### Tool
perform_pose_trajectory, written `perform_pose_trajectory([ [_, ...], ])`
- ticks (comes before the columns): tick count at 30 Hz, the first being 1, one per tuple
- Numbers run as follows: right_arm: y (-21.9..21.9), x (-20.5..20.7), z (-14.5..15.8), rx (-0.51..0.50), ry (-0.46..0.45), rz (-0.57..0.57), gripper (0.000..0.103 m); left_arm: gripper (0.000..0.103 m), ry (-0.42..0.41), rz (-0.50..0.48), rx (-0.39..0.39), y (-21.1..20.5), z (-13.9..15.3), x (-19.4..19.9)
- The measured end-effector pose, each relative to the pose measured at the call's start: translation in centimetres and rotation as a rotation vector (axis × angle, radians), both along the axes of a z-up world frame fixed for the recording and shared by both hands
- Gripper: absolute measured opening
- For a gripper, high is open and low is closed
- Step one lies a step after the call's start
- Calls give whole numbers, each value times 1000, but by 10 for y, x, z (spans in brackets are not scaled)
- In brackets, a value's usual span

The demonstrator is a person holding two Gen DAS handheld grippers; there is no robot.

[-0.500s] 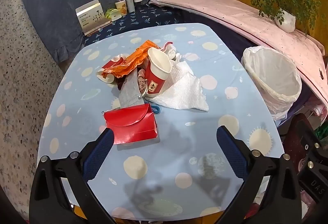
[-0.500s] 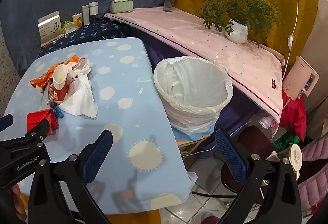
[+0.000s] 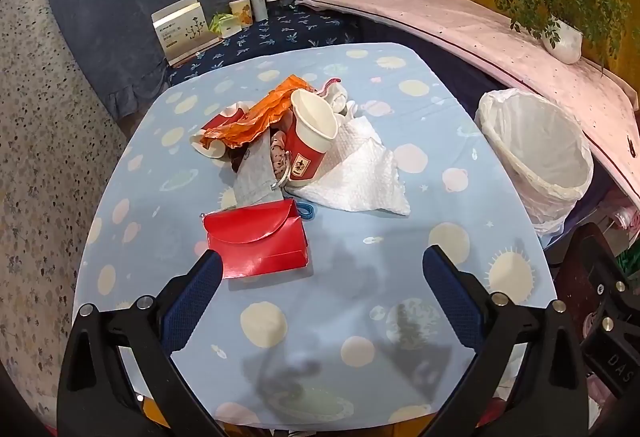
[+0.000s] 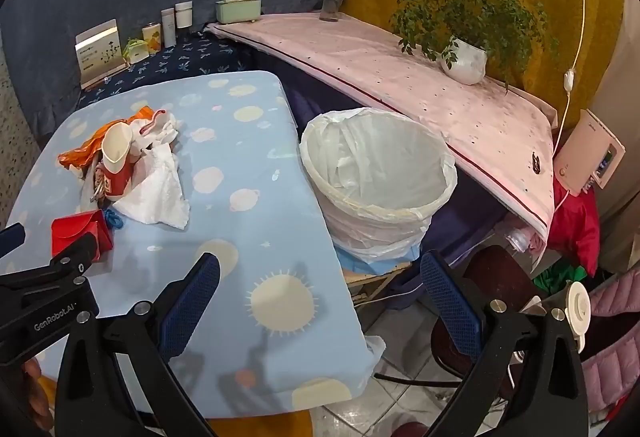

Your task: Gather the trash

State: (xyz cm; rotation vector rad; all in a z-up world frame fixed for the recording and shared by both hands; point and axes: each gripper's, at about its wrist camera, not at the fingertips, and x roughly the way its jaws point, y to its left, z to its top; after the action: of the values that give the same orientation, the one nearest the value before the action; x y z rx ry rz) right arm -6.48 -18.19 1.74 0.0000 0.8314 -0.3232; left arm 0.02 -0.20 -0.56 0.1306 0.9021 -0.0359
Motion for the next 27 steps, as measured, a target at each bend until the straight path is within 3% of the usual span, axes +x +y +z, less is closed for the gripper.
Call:
perform_pose_trajectory([
  [27,6,2,2,-14,-1,9,96,96,-3,15,-1,4,6,0],
])
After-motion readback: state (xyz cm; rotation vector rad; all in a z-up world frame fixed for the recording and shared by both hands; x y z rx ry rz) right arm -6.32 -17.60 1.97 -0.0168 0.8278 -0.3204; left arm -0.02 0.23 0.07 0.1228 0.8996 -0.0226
